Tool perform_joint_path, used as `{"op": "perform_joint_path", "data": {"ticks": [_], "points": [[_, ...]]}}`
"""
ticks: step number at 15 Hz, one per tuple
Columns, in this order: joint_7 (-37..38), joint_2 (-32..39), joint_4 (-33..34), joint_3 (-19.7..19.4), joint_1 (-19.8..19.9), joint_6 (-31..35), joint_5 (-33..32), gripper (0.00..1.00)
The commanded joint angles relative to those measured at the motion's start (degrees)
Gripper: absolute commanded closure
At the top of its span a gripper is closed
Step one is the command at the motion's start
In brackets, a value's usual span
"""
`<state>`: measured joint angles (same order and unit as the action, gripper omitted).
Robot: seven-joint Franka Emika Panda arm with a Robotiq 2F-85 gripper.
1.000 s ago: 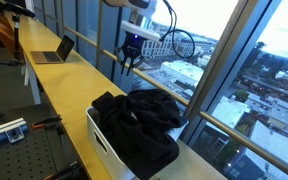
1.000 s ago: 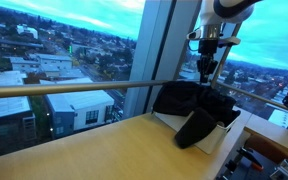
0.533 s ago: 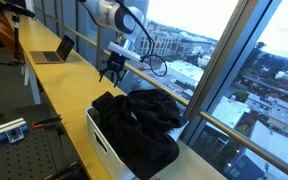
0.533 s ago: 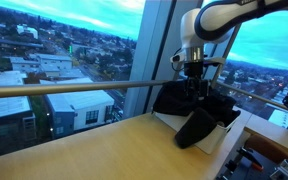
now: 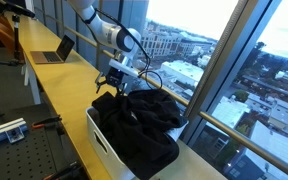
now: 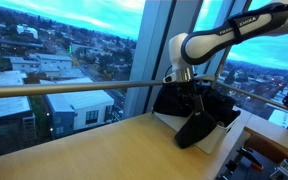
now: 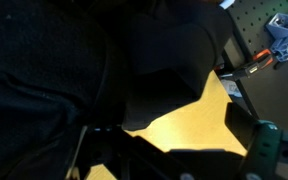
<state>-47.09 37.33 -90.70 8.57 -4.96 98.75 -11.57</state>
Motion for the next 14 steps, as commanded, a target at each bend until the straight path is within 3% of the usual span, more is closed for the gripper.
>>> {"op": "perform_joint_path", "data": {"ticks": [1,7,8,9,14], "points": [[-0.88,3.27,3.25,-0.18,-0.38,-2.73,-1.53,0.00],[-0.96,6.60,2.01,-0.81,-1.49,-4.31,-6.13,0.00],[-0.50,6.98,1.87,-0.93,-1.76,-4.62,-7.08,0.17],[-0.39,7.18,1.71,-0.96,-1.89,-4.69,-7.89,0.26],[0.46,7.60,1.86,-1.41,-2.05,-4.84,-10.06,0.63]]}}
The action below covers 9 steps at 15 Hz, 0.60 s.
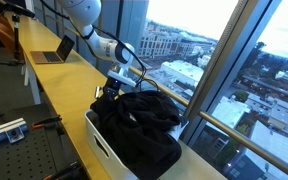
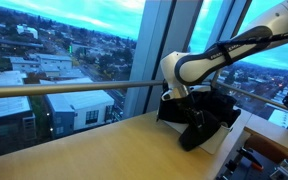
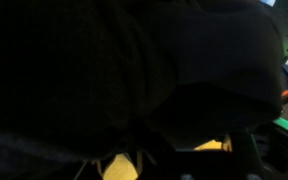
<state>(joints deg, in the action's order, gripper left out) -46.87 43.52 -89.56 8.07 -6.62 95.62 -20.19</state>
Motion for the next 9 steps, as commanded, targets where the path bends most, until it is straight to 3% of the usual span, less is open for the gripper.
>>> {"op": "perform_joint_path", "data": {"ticks": [1,5,9], "points": [[0.42,1.31,0.87,-0.99,-0.41,-1.79,-1.63,0.70],[1.12,0.65,0.56,-1.16,-0.20,-1.62,-1.44,0.99],[1.81,-1.84,-0.14,-0.82,0.45,-1.46,-0.39,0.99]]}}
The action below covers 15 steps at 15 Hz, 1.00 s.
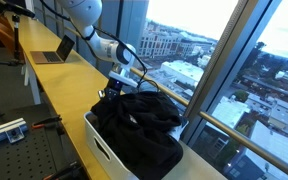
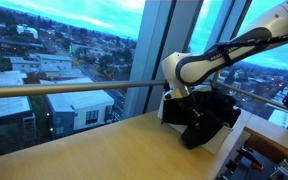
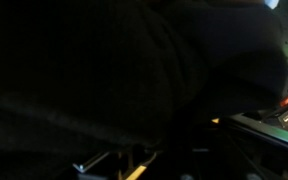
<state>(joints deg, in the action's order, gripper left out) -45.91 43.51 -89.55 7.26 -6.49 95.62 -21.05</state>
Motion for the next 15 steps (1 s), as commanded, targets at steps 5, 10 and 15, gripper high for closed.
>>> {"op": "perform_joint_path", "data": {"ticks": [5,10,15], "points": [[2.49,-10.42,-0.53,0.32,2.93,-0.89,4.83,0.99],[4.31,-19.89,0.92,-1.66,6.83,-0.86,8.38,0.99],[5.85,-23.43,-0.14,-4.75,9.82,1.10,8.79,0.99]]}}
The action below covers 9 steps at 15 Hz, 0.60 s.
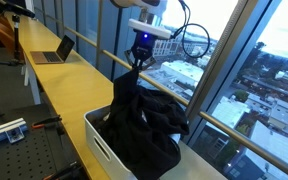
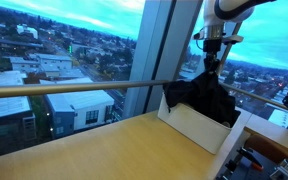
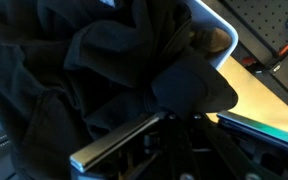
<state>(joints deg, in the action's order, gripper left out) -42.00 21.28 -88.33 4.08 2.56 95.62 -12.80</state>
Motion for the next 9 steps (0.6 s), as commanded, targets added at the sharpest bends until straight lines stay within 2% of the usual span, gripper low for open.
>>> {"op": "perform_joint_path", "data": {"ticks": [1,6,9], "points": [[3.17,-0.95,-2.31,-2.16,1.07,2.48,0.29,0.99],[8.51,3.71,-9.93,-3.55,2.15,13.40,-0.32,0.99],[9.24,8.78,-11.79,-3.93,3.03,18.11,-0.18,0.99]]}}
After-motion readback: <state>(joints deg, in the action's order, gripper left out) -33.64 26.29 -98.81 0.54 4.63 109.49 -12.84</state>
